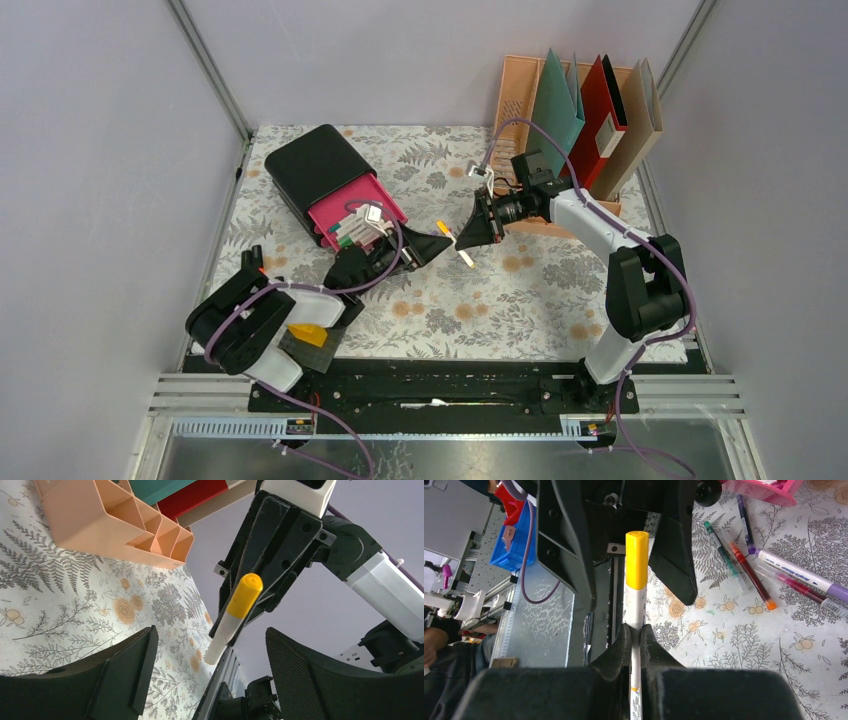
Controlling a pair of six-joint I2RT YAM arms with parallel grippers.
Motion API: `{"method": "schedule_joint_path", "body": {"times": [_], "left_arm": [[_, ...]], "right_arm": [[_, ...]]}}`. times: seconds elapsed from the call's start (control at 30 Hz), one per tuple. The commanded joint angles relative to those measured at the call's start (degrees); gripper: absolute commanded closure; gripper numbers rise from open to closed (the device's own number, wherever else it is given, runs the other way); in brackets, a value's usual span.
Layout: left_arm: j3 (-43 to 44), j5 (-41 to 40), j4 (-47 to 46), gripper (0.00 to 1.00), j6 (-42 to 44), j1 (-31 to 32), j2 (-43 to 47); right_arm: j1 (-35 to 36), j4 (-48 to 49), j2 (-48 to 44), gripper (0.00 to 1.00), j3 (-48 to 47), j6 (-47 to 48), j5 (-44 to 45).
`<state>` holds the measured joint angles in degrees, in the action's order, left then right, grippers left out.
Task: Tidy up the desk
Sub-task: Pick up the stationery from the center of the board.
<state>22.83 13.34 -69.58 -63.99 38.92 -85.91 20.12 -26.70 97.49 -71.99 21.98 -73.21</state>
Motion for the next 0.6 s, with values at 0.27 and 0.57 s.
{"method": "schedule_joint_path", "body": {"times": [0.27,0.57], "left_arm": [[4.33,-0.96,-9.35,0.36,-1.94,0.9,-5.24],[6.05,0.25,-10.34,0.54,-2.04,0.9,-7.08]], "right_arm": [[-0.08,1.12,-1.78,1.0,0.27,-1.15,-4.03],[-0.03,1.12,-1.51,1.0,0.35,-1.23,-4.13]]}}
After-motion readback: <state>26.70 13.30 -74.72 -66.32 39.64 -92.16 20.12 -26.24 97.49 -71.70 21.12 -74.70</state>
